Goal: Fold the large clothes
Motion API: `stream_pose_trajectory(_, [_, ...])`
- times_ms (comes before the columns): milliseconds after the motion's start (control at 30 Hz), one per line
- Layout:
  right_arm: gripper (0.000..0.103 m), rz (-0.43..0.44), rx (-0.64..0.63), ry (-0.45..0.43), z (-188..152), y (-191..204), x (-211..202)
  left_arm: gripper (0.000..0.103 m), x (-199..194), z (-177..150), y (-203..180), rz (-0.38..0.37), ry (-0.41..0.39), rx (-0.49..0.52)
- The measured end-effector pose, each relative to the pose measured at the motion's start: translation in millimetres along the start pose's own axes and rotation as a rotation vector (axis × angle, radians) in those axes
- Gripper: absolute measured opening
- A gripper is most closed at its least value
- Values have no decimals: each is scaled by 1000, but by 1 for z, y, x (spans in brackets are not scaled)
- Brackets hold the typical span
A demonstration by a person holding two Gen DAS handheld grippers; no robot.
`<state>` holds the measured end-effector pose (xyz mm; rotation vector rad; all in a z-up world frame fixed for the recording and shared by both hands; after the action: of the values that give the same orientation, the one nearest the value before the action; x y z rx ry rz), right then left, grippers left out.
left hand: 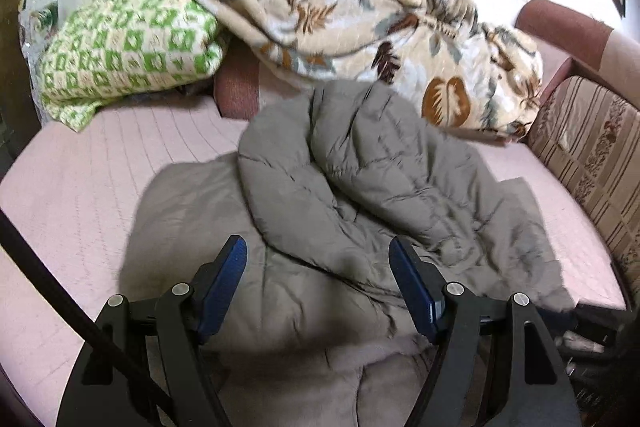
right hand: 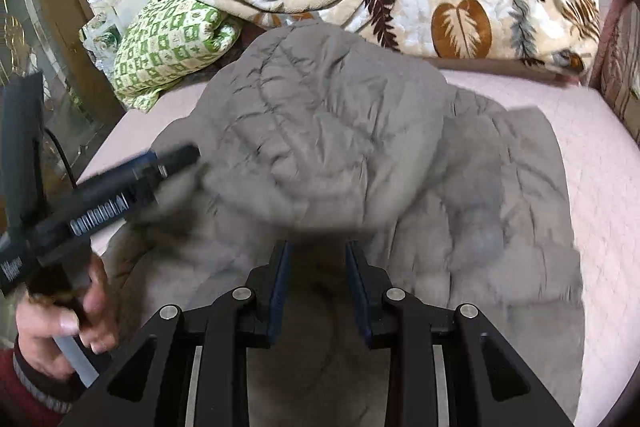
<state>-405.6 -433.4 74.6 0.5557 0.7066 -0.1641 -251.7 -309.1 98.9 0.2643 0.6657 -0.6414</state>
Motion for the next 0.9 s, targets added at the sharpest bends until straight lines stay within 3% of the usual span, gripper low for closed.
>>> stream_pose_trajectory(167, [31, 24, -25, 5, -44, 24, -35, 73, -46, -21, 13, 4, 0, 28])
stream_pose_trajectory(300, [31, 43, -19, 14, -87, 36, -63, 73, -75, -80, 27, -44, 87, -5])
stream_pose_trajectory(567, [31, 28, 8, 71, -150, 49, -76, 73, -108, -171, 26, -2, 167, 83])
stream_pose_trajectory(733, [32, -29, -16, 93, -169, 56, -68, 73, -115, -195, 20, 63, 140, 162])
stream_pose_trajectory(900, [33, -58, -32, 94, -182, 61, -67, 73, -114, -207, 20, 64, 155, 164])
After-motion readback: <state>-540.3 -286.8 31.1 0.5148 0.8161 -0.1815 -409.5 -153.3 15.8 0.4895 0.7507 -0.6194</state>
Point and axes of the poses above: each gripper's, at about its wrist camera, not at the fingertips, and x roughly the way its jaws point, y to its left, z to its top, the point moved 2 cm from there along x, roughly the way its jaws point, and after that the axes turned 14 degrees about z, right-handed, at the moved point
